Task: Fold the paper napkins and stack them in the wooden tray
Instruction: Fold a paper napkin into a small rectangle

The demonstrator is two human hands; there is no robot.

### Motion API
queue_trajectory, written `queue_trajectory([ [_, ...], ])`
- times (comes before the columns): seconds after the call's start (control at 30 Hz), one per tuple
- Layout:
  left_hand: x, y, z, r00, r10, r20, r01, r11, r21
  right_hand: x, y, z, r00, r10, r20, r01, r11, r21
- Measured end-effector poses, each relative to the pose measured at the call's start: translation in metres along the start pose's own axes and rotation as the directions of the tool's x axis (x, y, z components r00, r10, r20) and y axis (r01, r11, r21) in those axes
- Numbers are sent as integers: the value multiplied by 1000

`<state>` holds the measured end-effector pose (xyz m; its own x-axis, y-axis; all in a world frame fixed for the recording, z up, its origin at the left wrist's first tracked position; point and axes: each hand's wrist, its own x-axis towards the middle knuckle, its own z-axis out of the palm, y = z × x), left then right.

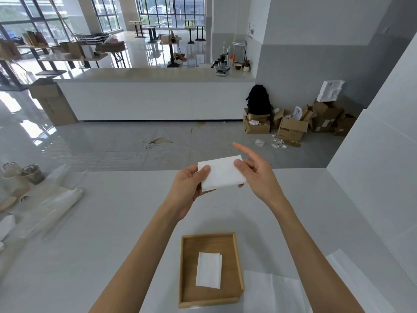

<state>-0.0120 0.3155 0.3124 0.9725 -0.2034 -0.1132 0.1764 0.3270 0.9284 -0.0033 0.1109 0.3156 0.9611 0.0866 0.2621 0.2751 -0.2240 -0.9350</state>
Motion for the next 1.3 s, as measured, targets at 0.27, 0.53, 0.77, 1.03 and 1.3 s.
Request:
queue_trajectory([
  [0.27,-17,-11,19,995,39,-90,-62,962,-267,-18,-1,41,904,-375,204,376,472,-797],
  [0.53,-29,-17,28,969,63,-239,-176,854,-490,-6,4,27,990,-110,-92,39,823,-566],
  [0.77,-47,-63,35,952,-48,-302,-150,787,-599,-14,15,49,902,431,-36,-381,832,403],
  [1.03,-37,-74,5,928,41,-371,-111,979,-170,1,32,55,962,239,-132,-233,971,62],
  [1.3,-4,-115,-31,941,167,-295,-60,939,340,-35,104,76,923,380,61,-384,919,90],
])
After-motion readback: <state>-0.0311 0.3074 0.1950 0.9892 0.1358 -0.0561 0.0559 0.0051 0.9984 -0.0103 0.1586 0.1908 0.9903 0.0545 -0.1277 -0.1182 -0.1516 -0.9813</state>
